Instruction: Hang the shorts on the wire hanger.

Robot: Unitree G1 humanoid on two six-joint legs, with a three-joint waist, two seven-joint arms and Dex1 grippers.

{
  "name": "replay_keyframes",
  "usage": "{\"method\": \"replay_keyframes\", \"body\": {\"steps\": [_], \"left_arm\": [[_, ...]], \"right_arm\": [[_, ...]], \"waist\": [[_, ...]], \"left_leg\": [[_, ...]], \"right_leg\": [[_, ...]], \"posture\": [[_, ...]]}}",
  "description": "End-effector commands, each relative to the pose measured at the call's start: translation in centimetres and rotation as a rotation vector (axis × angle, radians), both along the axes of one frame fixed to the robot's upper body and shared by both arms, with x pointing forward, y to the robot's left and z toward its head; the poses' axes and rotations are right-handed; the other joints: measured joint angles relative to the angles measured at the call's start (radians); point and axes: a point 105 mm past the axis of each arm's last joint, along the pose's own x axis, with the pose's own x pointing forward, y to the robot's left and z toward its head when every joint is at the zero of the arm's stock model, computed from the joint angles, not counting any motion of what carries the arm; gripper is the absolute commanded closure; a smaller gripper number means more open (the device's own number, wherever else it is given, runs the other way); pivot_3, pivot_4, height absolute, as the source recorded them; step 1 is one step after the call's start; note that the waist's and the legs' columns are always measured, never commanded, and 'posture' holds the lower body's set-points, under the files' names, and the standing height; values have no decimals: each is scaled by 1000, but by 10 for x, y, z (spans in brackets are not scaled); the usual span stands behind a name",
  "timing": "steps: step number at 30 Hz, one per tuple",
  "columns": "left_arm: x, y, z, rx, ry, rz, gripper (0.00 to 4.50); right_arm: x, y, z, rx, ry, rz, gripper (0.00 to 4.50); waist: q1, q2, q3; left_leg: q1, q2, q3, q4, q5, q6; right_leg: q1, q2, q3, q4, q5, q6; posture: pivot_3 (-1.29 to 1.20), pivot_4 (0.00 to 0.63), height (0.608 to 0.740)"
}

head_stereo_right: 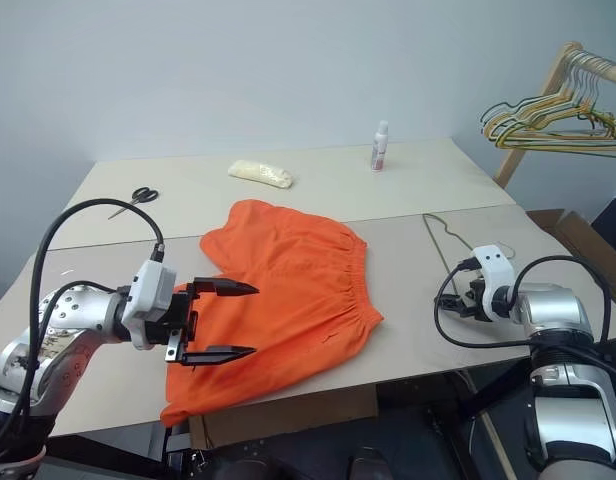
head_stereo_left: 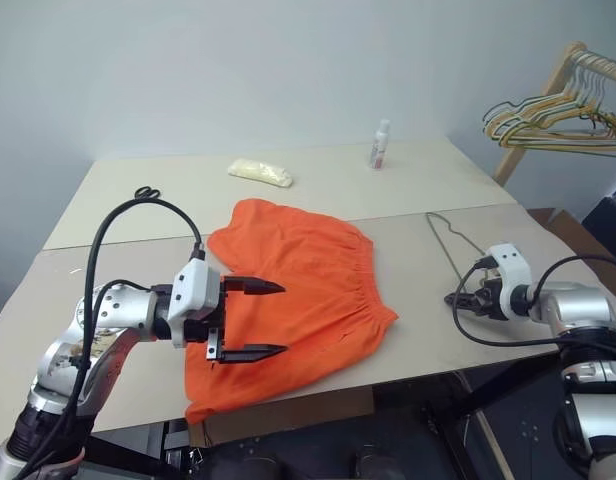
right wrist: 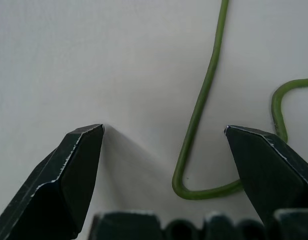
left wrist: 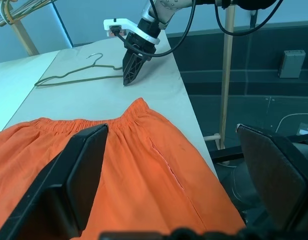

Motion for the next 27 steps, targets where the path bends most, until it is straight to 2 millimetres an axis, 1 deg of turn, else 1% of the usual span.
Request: {"method": "replay_keyframes", "body": {"steps": [1, 2, 6, 7, 12, 16, 19, 22, 24, 27], "left_arm": [[-2, -4, 9, -22, -48, -22, 0], [-2, -5, 9, -22, -49, -24, 0], [-2, -6, 8, -25, -53, -23, 0], [-2, -6, 8, -25, -54, -23, 0], [-2, -6, 7, -27, -60, -21, 0], [2, -7, 8, -41, -69, 1, 0], [8, -10, 11, -74, -57, 35, 0], [17, -11, 13, -123, -18, 92, 0], [21, -11, 15, -164, 20, 118, 0], [29, -13, 22, -265, 98, 163, 0]], "right_arm": [[-5, 1, -11, -63, 62, 22, 865], [-5, 0, -13, -81, 74, 21, 1141], [-7, -1, -18, -115, 102, 23, 2517], [-7, -2, -19, -123, 106, 22, 2954], [-8, -2, -24, -144, 129, 21, 4465], [-5, -5, -23, -162, 103, -1, 4465], [2, -5, -12, -149, 31, -28, 4465], [10, 0, 8, -113, -92, -46, 4465], [12, 4, 24, -40, -162, -73, 4465], [11, 16, 53, 89, -278, -92, 4465]], "waist": [[0, 0, 0], [0, -1, -1], [1, -4, -6], [1, -5, -8], [2, -8, -14], [2, -9, -17], [1, -10, -18], [2, -10, -18], [2, -8, -18], [0, -1, -18]], "left_leg": [[0, 0, 0, 0, 0, 0], [0, 0, 0, 0, 0, 0], [0, 0, -1, 0, 0, -1], [0, 0, -1, 0, 0, -1], [2, 0, -1, 0, 0, 0], [3, 0, -1, -1, 0, 1], [5, 0, 0, -1, -1, 1], [6, 0, 0, -1, -1, 2], [5, 0, 0, -1, -1, 2], [0, 0, -1, -1, -1, 1]], "right_leg": [[0, 0, 0, 0, 0, 0], [0, 0, 0, 0, 0, 0], [0, 0, -1, 0, 0, 0], [0, 0, -1, 0, 0, 0], [2, 0, -1, -1, 0, 0], [3, 0, -1, -1, 0, 0], [5, 0, 0, -1, 0, 0], [5, 0, 1, 0, 0, 0], [3, 0, 1, 0, 0, 0], [-1, 0, 1, 0, 0, 1]], "posture": [[126, 0, 740], [126, 0, 740], [129, 0, 740], [129, 0, 740], [131, 0, 740], [128, 0, 740], [123, 0, 740], [118, 0, 740], [109, 0, 740], [95, 0, 740]]}}
